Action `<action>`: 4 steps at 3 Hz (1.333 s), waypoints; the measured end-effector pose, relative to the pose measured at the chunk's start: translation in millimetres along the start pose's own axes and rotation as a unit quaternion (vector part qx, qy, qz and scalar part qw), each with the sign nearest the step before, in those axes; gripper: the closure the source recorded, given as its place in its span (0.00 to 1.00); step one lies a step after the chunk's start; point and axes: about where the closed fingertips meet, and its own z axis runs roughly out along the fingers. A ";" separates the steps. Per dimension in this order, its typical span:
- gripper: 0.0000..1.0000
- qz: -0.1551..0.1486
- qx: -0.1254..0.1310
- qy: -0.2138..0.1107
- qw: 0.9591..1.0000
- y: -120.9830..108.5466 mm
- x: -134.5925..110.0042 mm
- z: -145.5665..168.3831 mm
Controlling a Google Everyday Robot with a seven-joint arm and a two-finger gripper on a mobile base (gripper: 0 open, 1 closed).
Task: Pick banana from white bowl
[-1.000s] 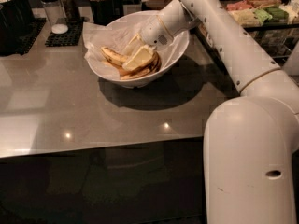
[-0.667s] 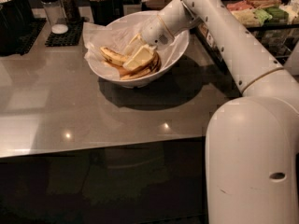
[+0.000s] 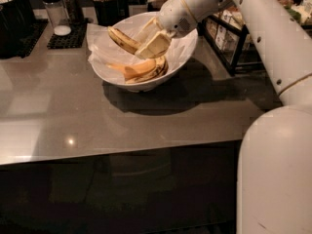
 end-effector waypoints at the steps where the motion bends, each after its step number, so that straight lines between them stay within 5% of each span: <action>1: 1.00 0.017 0.021 -0.010 1.000 25.5 -8.7 -23.5; 4: 1.00 0.084 0.077 -0.046 0.992 125.3 -11.4 -47.0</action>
Offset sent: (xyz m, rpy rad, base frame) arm -0.1157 -0.0497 0.0217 0.0860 0.0813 -0.1819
